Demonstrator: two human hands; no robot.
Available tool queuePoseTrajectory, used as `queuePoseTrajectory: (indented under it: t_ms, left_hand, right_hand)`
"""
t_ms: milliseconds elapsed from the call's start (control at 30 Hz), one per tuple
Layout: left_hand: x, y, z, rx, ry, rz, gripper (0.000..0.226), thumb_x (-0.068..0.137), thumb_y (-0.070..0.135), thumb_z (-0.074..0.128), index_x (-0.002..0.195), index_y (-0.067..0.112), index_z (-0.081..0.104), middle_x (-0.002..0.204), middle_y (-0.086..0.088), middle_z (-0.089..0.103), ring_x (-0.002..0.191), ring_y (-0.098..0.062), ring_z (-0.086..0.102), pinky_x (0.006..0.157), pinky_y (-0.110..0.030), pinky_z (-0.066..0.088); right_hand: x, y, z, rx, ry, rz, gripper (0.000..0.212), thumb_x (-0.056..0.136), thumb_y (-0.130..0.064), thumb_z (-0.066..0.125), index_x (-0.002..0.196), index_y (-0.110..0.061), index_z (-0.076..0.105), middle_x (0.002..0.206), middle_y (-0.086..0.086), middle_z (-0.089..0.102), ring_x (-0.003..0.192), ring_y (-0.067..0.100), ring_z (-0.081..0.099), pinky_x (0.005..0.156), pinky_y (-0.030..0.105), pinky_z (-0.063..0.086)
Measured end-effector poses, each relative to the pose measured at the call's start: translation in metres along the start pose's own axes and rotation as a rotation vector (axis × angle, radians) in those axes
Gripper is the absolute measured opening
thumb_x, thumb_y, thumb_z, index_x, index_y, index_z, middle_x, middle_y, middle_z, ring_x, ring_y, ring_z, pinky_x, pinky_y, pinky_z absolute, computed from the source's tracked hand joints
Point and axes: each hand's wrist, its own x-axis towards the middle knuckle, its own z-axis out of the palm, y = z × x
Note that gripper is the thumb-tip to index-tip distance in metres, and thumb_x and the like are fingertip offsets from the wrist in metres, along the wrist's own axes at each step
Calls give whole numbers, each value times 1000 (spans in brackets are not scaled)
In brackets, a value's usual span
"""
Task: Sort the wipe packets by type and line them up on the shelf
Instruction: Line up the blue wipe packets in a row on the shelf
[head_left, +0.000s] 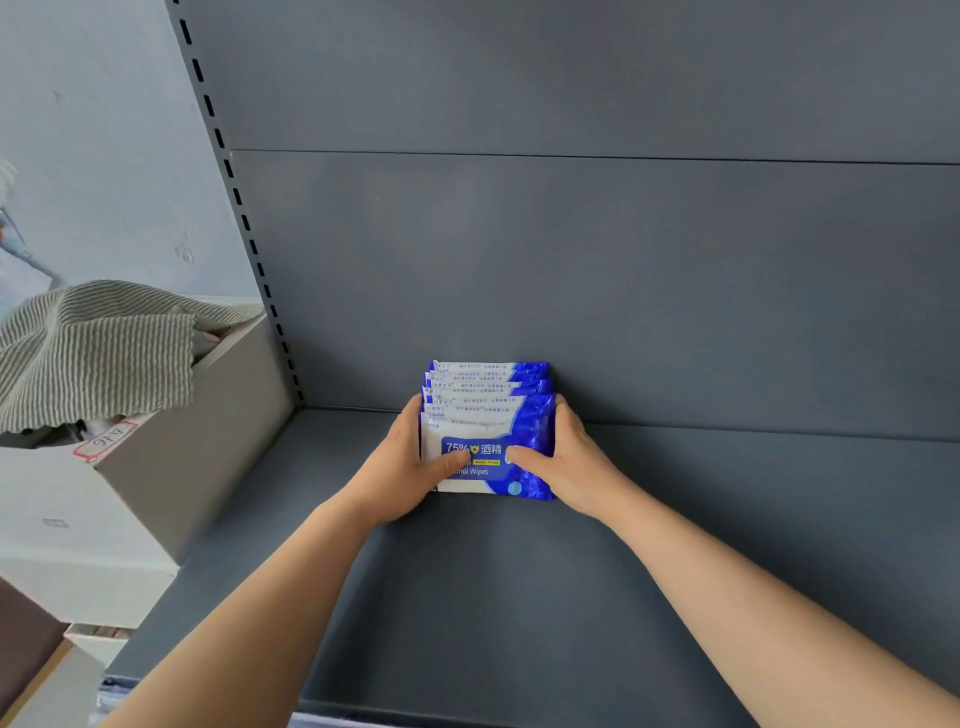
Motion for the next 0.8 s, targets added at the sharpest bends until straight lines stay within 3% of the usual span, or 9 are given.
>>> queuePoseTrajectory:
  t_ms: [67,100,233,467,567,667,800]
  left_hand:
    - [3,-3,-2,-4,-15,-13,62,81,30,74,126,35,32,119,19,61,98,4,65,74,-16,54]
    - [5,-4,-3,-6,-23,-20,63,80,30,75,127,31,34,119,17,63,97,2,66,77,-19,55]
    - [10,1,-1,38,-26,-33,63,82,28,74,133,29,37,119,16,63,99,-2,65,88,-31,55]
    - [-2,2,4,117,16,-25,63,86,33,69,133,37,26,112,29,52,89,16,56,68,-5,43]
    - [-1,0,4,146,40,-41,61,84,36,70,130,32,30,118,23,55,95,5,59,72,-11,45]
    - [-5,2,4,218,129,-77,57,75,44,75,115,28,37,122,13,58,105,-12,60,82,-36,53]
    - [-16,22,6,511,330,36,70,81,38,70,137,12,37,140,-6,45,127,-28,44,103,-39,37]
  right_hand:
    - [2,2,-2,6,-28,21,106,64,-57,67,149,-27,10,153,-8,31,133,12,42,104,40,45]
    - [4,3,-3,15,-46,23,106,64,-56,67,149,-29,9,152,-9,32,132,11,43,105,41,44]
    - [7,-6,-5,-13,-43,-16,65,88,-27,65,142,-26,28,140,-11,47,122,7,51,96,28,47]
    - [-3,-1,-4,-159,13,-10,53,89,-34,64,133,-21,39,137,-6,50,118,9,51,86,23,45]
    - [-7,-3,-3,-186,94,12,49,84,-37,69,122,-17,44,130,-4,54,110,9,53,81,23,45]
    - [-14,-6,-4,-211,150,24,63,80,-41,72,128,-14,42,130,-2,54,115,13,52,87,27,47]
    - [-32,-10,-14,-355,180,27,72,84,-45,64,142,-13,35,145,0,42,131,16,41,104,32,38]
